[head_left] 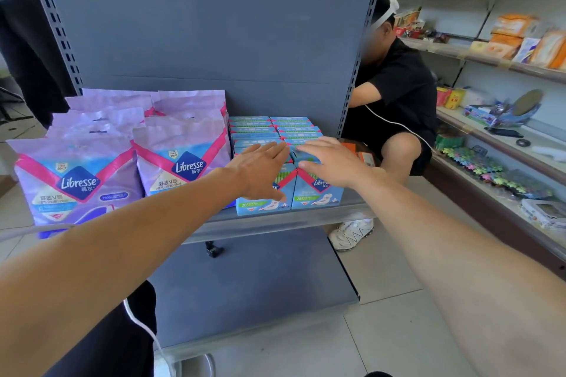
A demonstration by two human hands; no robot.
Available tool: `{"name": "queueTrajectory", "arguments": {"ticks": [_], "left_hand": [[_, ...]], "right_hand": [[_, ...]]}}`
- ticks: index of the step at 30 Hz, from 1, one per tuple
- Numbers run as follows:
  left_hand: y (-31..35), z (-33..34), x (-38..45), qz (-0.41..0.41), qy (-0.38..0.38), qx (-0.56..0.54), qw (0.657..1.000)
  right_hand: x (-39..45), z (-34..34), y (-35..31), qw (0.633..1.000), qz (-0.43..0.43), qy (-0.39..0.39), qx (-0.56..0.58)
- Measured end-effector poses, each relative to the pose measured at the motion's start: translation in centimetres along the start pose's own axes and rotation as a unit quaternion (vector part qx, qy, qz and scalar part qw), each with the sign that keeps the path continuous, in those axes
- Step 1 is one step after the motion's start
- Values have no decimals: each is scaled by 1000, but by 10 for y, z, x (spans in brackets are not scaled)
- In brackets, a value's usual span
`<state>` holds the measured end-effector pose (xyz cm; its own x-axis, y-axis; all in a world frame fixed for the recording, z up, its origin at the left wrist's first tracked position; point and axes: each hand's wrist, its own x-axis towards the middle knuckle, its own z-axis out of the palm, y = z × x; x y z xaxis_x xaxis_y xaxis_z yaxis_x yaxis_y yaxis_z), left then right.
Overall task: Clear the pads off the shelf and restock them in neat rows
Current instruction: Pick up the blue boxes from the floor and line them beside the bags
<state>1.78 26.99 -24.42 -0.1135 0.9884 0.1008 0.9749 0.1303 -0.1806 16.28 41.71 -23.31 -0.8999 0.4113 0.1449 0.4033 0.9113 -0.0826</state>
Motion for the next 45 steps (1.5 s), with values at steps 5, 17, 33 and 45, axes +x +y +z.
{"name": "queueTrajectory", "arguments": {"ticks": [5,17,33,45], "left_hand": [[8,-10,6,5,-17,-11,1000],[-1,2,2,-40,-76,-26,996],[-5,1,4,-38,-80,-42,995],[-6,2,5,-34,-77,-42,996]], "right_hand": [[0,-2,0,999,-1,-26,-19],[3,-8,13,987,156,9,48],[11,-13,4,923,239,172,248],[0,0,24,795,326,182,478]]}}
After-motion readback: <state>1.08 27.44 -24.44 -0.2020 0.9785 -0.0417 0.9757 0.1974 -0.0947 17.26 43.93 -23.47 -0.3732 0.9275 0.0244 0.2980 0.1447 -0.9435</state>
